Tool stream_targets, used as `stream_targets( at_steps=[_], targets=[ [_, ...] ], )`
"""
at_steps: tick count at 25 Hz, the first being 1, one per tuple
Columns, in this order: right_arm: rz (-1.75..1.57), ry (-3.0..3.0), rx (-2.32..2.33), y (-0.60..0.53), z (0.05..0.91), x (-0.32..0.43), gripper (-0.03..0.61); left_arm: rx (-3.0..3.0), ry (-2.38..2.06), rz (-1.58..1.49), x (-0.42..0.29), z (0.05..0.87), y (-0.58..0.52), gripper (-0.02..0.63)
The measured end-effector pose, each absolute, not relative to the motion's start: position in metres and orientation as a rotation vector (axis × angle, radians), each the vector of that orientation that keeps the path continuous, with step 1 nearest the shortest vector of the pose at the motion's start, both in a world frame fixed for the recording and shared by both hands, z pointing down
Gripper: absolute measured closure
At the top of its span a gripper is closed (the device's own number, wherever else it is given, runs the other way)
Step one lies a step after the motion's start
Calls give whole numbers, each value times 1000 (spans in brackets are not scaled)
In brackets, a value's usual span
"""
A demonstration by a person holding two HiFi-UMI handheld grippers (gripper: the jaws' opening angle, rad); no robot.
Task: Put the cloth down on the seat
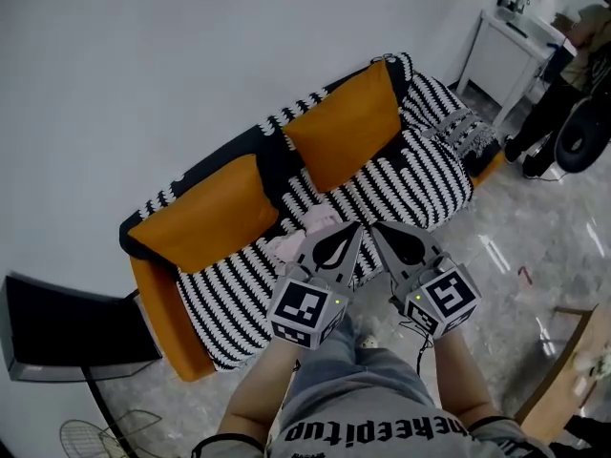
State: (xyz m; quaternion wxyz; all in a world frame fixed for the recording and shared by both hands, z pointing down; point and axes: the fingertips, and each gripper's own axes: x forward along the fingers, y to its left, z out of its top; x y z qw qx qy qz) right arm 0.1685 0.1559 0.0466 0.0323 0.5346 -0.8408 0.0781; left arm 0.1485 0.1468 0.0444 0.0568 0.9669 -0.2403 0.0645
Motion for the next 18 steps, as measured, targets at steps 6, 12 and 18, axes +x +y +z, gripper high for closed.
stream_targets(
  at_steps=[6, 12, 18],
  targets=[
    [178, -2578, 1668, 172, 32, 175, 584, 2959, -714, 187, 154, 37, 165, 597],
    [146, -2588, 1655, 181, 25, 172, 584, 2975, -717, 176, 155, 30, 174, 597],
    [115, -2604, 1644, 184, 16, 167, 584, 2986, -733, 171, 150, 23, 179, 597]
  ],
)
